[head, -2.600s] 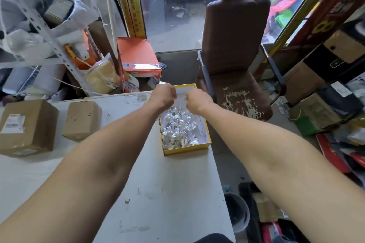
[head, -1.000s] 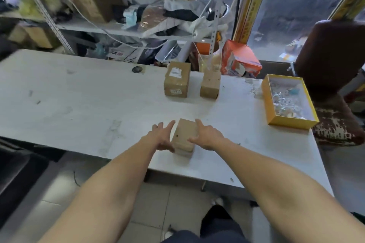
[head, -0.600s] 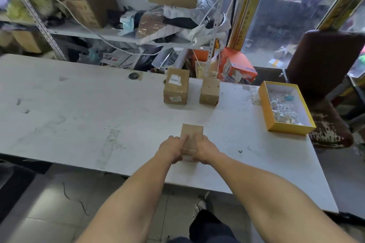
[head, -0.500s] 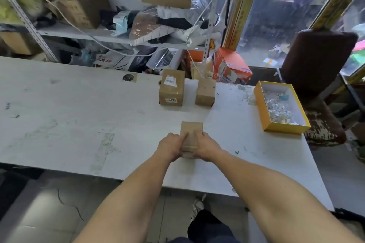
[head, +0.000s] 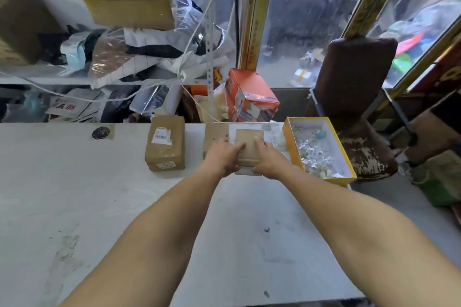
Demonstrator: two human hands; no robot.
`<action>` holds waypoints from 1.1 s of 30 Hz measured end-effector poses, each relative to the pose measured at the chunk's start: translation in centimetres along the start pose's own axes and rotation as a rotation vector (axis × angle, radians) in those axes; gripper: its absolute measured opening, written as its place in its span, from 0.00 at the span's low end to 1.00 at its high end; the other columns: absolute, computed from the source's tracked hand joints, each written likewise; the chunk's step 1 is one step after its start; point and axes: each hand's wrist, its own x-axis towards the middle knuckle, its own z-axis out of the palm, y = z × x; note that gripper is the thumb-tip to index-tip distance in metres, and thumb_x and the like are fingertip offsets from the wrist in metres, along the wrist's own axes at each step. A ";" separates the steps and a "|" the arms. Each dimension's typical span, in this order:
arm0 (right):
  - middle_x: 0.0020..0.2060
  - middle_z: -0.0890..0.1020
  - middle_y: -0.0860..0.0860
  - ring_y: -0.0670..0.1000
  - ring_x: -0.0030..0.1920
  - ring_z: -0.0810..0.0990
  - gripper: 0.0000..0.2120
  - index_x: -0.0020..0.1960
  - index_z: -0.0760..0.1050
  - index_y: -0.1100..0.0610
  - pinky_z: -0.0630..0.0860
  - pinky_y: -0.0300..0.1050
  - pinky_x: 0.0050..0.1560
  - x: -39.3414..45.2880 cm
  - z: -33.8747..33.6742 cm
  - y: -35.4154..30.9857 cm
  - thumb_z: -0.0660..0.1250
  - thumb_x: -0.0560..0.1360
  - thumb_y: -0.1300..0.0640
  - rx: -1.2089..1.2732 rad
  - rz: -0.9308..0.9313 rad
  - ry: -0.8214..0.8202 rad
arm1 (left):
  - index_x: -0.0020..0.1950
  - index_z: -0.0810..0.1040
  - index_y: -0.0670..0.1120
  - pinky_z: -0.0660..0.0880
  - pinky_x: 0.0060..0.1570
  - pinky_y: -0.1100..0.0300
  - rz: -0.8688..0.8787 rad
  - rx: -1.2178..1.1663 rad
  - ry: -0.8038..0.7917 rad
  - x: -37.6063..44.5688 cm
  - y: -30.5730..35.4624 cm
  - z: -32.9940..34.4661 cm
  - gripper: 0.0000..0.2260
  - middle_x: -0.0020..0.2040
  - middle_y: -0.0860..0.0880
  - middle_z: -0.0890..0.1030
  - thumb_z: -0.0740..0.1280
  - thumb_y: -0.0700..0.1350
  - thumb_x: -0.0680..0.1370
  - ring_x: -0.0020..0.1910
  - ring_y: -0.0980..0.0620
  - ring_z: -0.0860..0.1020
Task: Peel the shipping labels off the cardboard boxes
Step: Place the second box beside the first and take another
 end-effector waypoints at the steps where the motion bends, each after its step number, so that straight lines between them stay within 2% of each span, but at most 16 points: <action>1: 0.68 0.64 0.57 0.58 0.61 0.72 0.44 0.75 0.50 0.49 0.79 0.50 0.47 1.3 -0.5 0.4 0.72 0.67 0.56 0.007 0.002 0.010 | 0.77 0.62 0.53 0.71 0.60 0.50 -0.001 0.020 0.003 1.5 0.0 -0.3 0.33 0.61 0.41 0.78 0.70 0.53 0.75 0.65 0.41 0.71; 4: 0.68 0.65 0.56 0.58 0.61 0.72 0.44 0.73 0.52 0.48 0.78 0.51 0.51 5.0 -1.5 1.6 0.74 0.66 0.55 0.028 0.013 0.014 | 0.78 0.61 0.54 0.67 0.64 0.48 -0.029 0.031 -0.008 5.6 -0.1 -0.1 0.33 0.64 0.42 0.78 0.69 0.54 0.75 0.69 0.39 0.69; 7: 0.65 0.68 0.57 0.57 0.58 0.72 0.36 0.68 0.57 0.49 0.72 0.46 0.42 8.3 -2.0 2.8 0.72 0.65 0.56 0.019 -0.017 0.004 | 0.77 0.61 0.54 0.62 0.66 0.47 -0.059 0.039 -0.028 8.8 -0.5 0.7 0.33 0.66 0.43 0.77 0.69 0.56 0.75 0.72 0.39 0.65; 9: 0.65 0.68 0.56 0.57 0.59 0.71 0.36 0.68 0.57 0.49 0.69 0.43 0.39 10.1 -2.0 3.7 0.72 0.66 0.57 0.039 -0.031 -0.014 | 0.77 0.61 0.55 0.60 0.67 0.47 -0.075 0.047 -0.044 10.4 -0.8 1.2 0.33 0.66 0.43 0.78 0.69 0.56 0.74 0.73 0.38 0.63; 13: 0.68 0.65 0.53 0.57 0.62 0.71 0.40 0.71 0.56 0.47 0.73 0.46 0.44 12.5 -1.0 5.0 0.72 0.66 0.57 0.069 -0.033 -0.046 | 0.77 0.61 0.53 0.55 0.71 0.42 -0.103 0.021 -0.122 12.5 -1.3 2.8 0.33 0.65 0.43 0.79 0.68 0.56 0.75 0.76 0.38 0.58; 15: 0.69 0.65 0.53 0.56 0.63 0.71 0.40 0.72 0.56 0.49 0.77 0.51 0.52 13.2 -0.2 5.5 0.73 0.66 0.56 0.076 -0.022 -0.065 | 0.75 0.63 0.52 0.55 0.72 0.40 -0.104 -0.013 -0.162 13.3 -1.5 3.7 0.31 0.63 0.45 0.80 0.69 0.55 0.74 0.76 0.37 0.57; 17: 0.70 0.64 0.53 0.57 0.65 0.71 0.41 0.73 0.54 0.50 0.74 0.55 0.61 13.6 0.6 5.8 0.73 0.68 0.56 0.081 -0.010 -0.053 | 0.75 0.61 0.52 0.54 0.72 0.39 -0.104 -0.017 -0.173 13.7 -1.5 4.3 0.31 0.63 0.46 0.80 0.69 0.54 0.75 0.77 0.38 0.57; 20: 0.72 0.61 0.53 0.57 0.66 0.70 0.41 0.73 0.52 0.48 0.74 0.57 0.62 13.9 1.2 6.0 0.73 0.68 0.55 0.066 -0.004 -0.035 | 0.78 0.56 0.53 0.51 0.71 0.39 -0.097 -0.001 -0.156 14.0 -1.6 4.7 0.34 0.67 0.47 0.77 0.68 0.55 0.76 0.77 0.38 0.57; 23: 0.76 0.55 0.55 0.59 0.72 0.63 0.45 0.74 0.50 0.48 0.69 0.57 0.68 13.9 1.3 5.8 0.75 0.67 0.49 0.026 0.002 -0.027 | 0.79 0.53 0.53 0.49 0.72 0.38 -0.062 0.052 -0.132 13.9 -1.8 4.9 0.37 0.73 0.45 0.71 0.65 0.62 0.76 0.77 0.36 0.54; 26: 0.78 0.48 0.55 0.60 0.77 0.49 0.50 0.77 0.48 0.47 0.56 0.57 0.74 13.9 1.0 4.7 0.75 0.66 0.42 -0.035 0.030 -0.023 | 0.80 0.48 0.56 0.44 0.73 0.36 -0.075 0.046 -0.134 13.0 -2.5 4.1 0.42 0.80 0.42 0.55 0.62 0.71 0.73 0.78 0.35 0.46; 28: 0.79 0.46 0.54 0.59 0.78 0.43 0.51 0.78 0.46 0.46 0.49 0.58 0.76 13.8 0.6 3.3 0.75 0.66 0.41 -0.087 0.020 -0.020 | 0.81 0.44 0.57 0.45 0.73 0.35 -0.098 0.056 -0.114 12.1 -3.5 3.0 0.46 0.81 0.43 0.49 0.62 0.73 0.71 0.79 0.36 0.43; 30: 0.79 0.47 0.54 0.58 0.78 0.42 0.50 0.78 0.46 0.47 0.46 0.57 0.77 13.9 0.2 1.1 0.74 0.68 0.43 -0.143 -0.043 -0.007 | 0.81 0.43 0.57 0.46 0.73 0.33 -0.131 0.047 -0.086 10.7 -5.4 1.9 0.48 0.81 0.43 0.45 0.64 0.72 0.70 0.78 0.36 0.41; 33: 0.79 0.47 0.55 0.57 0.78 0.43 0.49 0.79 0.46 0.48 0.49 0.58 0.77 13.9 0.6 -4.0 0.73 0.69 0.44 -0.129 -0.128 -0.033 | 0.80 0.39 0.57 0.41 0.71 0.30 -0.185 -0.021 -0.066 7.6 -9.6 0.4 0.49 0.80 0.43 0.37 0.65 0.71 0.70 0.78 0.36 0.36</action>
